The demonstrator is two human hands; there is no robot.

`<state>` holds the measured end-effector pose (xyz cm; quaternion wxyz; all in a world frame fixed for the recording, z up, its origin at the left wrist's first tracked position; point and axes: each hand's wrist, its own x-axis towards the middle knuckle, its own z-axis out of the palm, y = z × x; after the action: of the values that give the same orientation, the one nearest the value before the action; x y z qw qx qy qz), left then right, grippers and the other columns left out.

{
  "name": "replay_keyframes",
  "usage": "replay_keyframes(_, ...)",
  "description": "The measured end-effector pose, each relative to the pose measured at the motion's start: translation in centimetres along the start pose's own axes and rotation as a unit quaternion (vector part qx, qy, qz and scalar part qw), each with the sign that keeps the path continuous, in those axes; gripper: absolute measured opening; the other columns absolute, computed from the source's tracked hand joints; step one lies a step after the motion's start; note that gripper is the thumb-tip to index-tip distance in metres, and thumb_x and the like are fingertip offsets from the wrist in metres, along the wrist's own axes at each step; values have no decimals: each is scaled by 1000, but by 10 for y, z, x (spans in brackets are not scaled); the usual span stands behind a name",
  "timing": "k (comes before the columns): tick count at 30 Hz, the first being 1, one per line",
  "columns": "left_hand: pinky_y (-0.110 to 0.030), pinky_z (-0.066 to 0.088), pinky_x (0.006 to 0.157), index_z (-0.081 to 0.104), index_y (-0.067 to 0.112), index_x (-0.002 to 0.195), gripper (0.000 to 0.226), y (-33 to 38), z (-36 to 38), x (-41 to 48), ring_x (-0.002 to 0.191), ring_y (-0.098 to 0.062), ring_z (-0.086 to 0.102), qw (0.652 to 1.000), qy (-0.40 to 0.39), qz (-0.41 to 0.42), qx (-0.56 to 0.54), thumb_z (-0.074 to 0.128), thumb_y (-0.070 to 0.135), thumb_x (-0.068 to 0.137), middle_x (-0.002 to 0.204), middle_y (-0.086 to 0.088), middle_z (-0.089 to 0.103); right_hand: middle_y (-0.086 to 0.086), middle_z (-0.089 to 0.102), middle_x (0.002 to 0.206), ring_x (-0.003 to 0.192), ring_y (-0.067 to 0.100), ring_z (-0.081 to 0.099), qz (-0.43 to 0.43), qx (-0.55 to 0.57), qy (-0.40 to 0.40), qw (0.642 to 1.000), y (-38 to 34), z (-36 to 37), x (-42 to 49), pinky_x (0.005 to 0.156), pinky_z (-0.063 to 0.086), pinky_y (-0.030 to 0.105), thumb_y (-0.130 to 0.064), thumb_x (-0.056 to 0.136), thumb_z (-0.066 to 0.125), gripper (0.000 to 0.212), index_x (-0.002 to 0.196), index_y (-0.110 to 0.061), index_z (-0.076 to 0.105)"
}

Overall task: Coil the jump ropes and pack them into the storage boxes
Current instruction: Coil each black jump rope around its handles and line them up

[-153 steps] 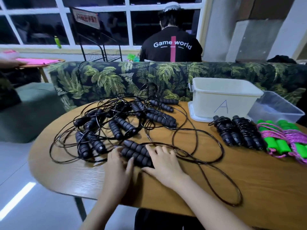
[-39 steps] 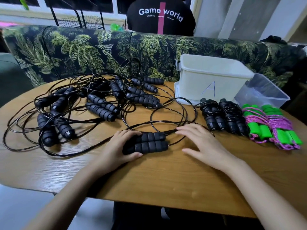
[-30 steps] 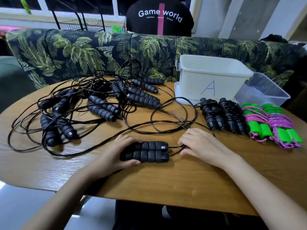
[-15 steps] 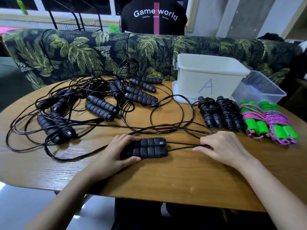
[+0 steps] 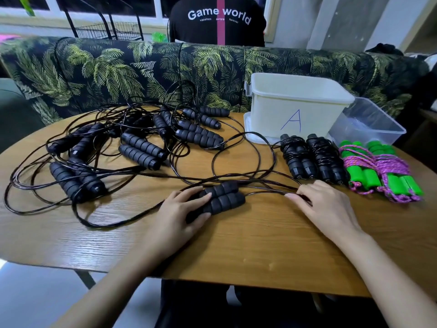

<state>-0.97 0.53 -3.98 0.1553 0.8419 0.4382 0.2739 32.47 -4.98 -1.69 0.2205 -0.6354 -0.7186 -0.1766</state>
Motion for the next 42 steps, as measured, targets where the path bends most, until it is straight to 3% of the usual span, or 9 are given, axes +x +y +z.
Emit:
replay_keyframes(4, -33, 51, 85, 62, 40, 129, 43, 26, 14, 16, 111, -17, 51, 997, 43, -54, 38, 69, 42, 86, 145, 11, 51, -8, 59, 59, 53, 15, 55, 34, -46, 39, 998, -29, -4, -20, 38, 34, 21, -28, 92, 67, 24, 70, -18, 63)
replay_keyframes(9, -28, 49, 76, 64, 43, 125, 39, 36, 13, 22, 104, -15, 50, 994, 31, -91, 58, 69, 43, 86, 143, 13, 53, -7, 57, 57, 50, 14, 55, -27, -23, 76, 996, -103, 7, -48, 39, 41, 26, -35, 98, 44, 39, 66, -21, 62)
replay_keyframes(14, -27, 48, 77, 62, 41, 127, 40, 40, 9, 23, 105, -16, 51, 994, 18, -87, 71, 68, 42, 87, 143, 11, 53, -7, 56, 58, 54, 12, 55, -64, -9, 78, 995, -168, 16, -46, 45, 43, 25, -35, 96, 46, 34, 68, -23, 60)
replay_keyframes(20, -29, 49, 81, 58, 42, 132, 43, 40, 5, 24, 116, -20, 50, 992, -14, -71, 101, 59, 51, 90, 148, 8, 49, -6, 57, 57, 55, 12, 56, -103, -29, 54, 993, -186, 20, -43, 53, 47, 26, -31, 93, 52, 30, 66, -22, 60)
replay_keyframes(23, -35, 48, 94, 54, 37, 138, 70, 40, -3, 26, 134, -23, 44, 989, -81, -68, 102, 53, 76, 79, 151, 3, 45, -5, 59, 57, 55, 12, 58, -115, -57, 34, 991, -187, 18, -41, 52, 48, 26, -32, 90, 66, 27, 65, -22, 63)
replay_keyframes(25, -36, 46, 99, 47, 36, 144, 83, 43, -7, 27, 138, -23, 40, 982, -122, -67, 130, 60, 78, 73, 155, 1, 39, -4, 60, 57, 54, 13, 59, -118, -60, 28, 991, -189, 18, -41, 51, 48, 26, -33, 85, 72, 24, 65, -21, 64)
replay_keyframes(30, -34, 46, 98, 50, 38, 141, 57, 43, -9, 32, 129, -24, 51, 985, -97, -55, 132, 67, 43, 86, 151, 1, 45, -8, 54, 57, 54, 12, 54, -137, -18, 25, 990, -156, 12, -33, 47, 42, 25, -35, 93, 47, 32, 65, -24, 58)
replay_keyframes(36, -33, 45, 100, 58, 34, 133, 47, 39, -4, 29, 128, -24, 51, 994, -58, -53, 77, 70, 33, 87, 145, 1, 52, -15, 50, 67, 65, 6, 47, -204, 27, -90, 975, -60, -7, -13, 57, 42, 18, -52, 101, 35, 41, 72, -28, 51)
replay_keyframes(42, -32, 44, 98, 62, 31, 129, 46, 29, 2, 28, 120, -25, 51, 998, -24, -36, 45, 74, 28, 85, 141, -3, 56, -19, 40, 72, 78, 4, 52, -146, 66, -156, 975, 12, -15, -15, 76, 59, 36, -65, 98, 36, 46, 68, -29, 38)
